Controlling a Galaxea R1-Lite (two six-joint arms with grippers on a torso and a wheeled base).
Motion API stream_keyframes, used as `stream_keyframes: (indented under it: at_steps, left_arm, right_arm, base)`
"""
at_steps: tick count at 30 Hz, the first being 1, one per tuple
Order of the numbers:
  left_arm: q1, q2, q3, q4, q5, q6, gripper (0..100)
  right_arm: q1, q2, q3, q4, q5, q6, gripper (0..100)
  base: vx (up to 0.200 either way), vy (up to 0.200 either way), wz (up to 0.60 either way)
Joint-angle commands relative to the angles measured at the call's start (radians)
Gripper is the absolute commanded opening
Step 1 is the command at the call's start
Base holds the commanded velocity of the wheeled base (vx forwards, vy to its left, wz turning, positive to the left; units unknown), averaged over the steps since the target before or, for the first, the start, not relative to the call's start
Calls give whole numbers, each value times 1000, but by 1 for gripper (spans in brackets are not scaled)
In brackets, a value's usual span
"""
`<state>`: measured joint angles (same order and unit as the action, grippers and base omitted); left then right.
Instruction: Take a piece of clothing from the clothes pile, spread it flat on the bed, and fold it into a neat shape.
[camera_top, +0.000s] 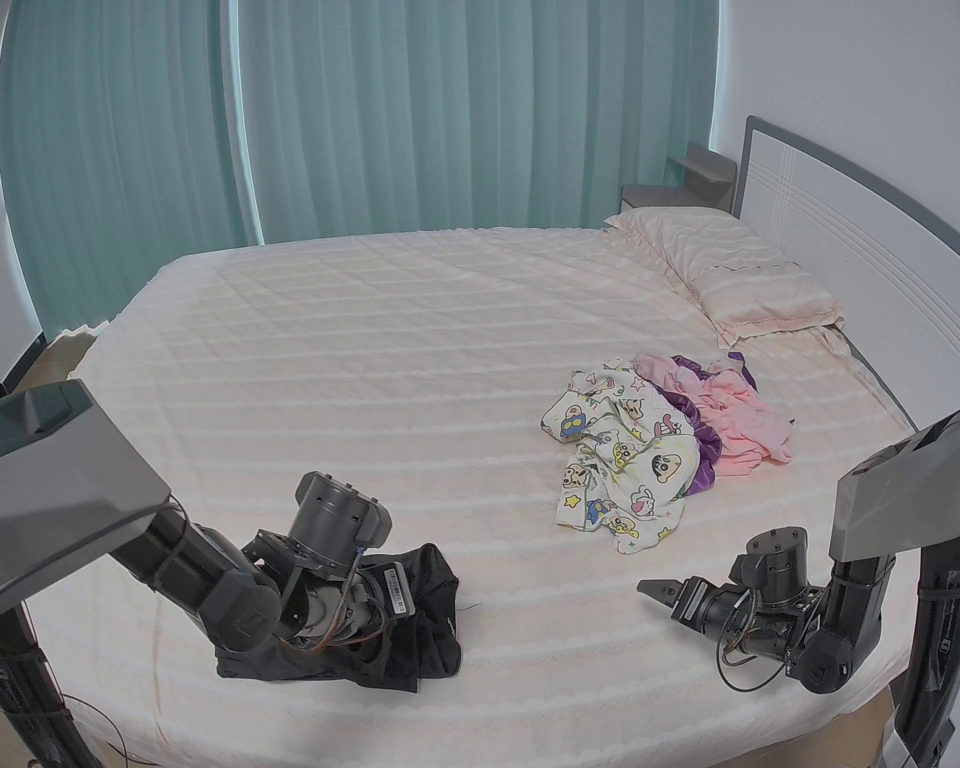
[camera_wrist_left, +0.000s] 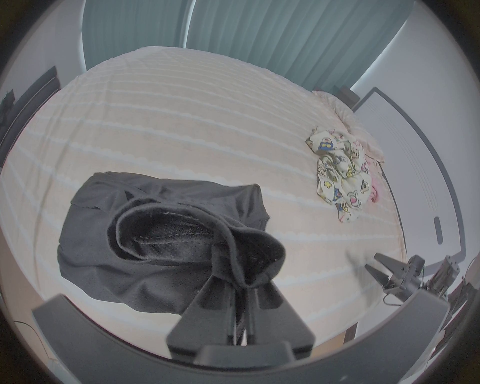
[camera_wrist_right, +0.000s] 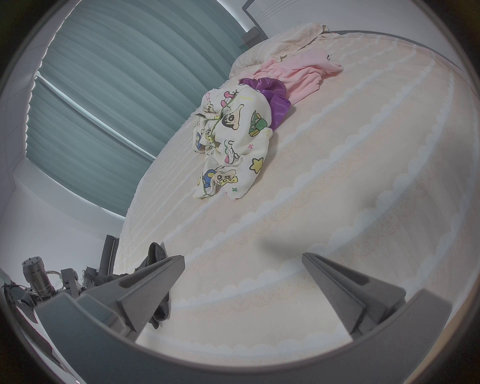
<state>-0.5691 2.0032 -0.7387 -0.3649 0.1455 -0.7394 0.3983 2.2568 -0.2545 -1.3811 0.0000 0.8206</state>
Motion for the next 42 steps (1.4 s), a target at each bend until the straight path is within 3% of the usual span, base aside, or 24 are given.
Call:
stream_keyframes:
  at_steps: [1, 8, 9, 17, 26, 36, 42]
  left_arm:
    - [-32, 51, -27, 0, 3, 0, 0]
    - [-35, 85, -100, 7, 6, -2, 0]
    - [-37, 92, -102, 7, 6, -2, 100]
    - [-44, 85, -102, 0, 14, 0, 100]
    - [-44, -72, -57, -11, 9, -20, 100]
    - [26, -199, 182, -25, -6, -107, 100]
    - [26, -198, 343, -209, -9, -219, 100]
  right_arm:
    - [1, 3, -3, 0, 0, 0, 100]
    - [-1, 7, -5, -1, 0, 0, 100]
    - [-1, 7, -3, -1, 0, 0, 100]
    - [-1, 9, -5, -1, 0, 0, 100]
    - [1, 9, -3, -1, 0, 0, 100]
    - [17, -3, 11, -32, 0, 0, 100]
    - [42, -17, 23, -50, -5, -3, 100]
  base:
    - [0, 0, 0]
    - [0, 0, 0]
    - [0, 0, 0]
    - [0, 0, 0]
    - [0, 0, 0]
    - [0, 0, 0]
    - [0, 0, 0]
